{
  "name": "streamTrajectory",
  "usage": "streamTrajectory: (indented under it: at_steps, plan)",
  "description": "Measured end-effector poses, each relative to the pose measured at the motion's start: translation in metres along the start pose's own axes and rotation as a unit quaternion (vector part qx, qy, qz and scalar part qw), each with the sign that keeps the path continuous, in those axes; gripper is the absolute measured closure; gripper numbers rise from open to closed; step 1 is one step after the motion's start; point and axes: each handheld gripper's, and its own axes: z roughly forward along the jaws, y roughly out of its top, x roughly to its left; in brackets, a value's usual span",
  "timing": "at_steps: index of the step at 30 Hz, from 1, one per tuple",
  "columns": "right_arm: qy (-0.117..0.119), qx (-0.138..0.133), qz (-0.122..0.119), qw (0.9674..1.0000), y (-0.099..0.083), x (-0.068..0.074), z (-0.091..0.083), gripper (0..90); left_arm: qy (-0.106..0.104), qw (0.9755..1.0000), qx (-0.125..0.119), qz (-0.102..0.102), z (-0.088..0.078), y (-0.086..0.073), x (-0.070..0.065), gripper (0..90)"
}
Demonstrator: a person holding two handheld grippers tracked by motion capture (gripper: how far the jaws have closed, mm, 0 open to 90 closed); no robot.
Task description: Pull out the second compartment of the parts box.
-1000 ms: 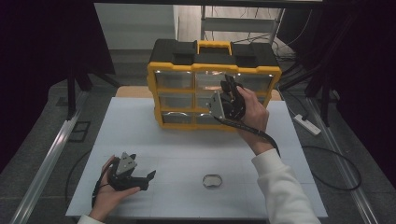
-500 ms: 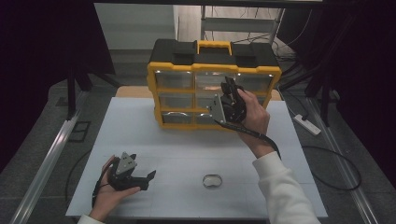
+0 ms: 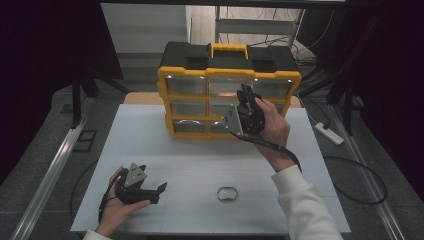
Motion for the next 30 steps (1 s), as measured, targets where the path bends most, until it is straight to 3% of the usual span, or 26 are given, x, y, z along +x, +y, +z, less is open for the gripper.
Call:
streamTrajectory:
  at_steps: [30]
  plan:
    - [-0.01, -0.013, -0.003, 0.9999, -0.001, 0.003, -0.012, 71.3, 0.0, 1.0, 0.0, 0.001, 0.0, 0.0, 0.0, 5.6]
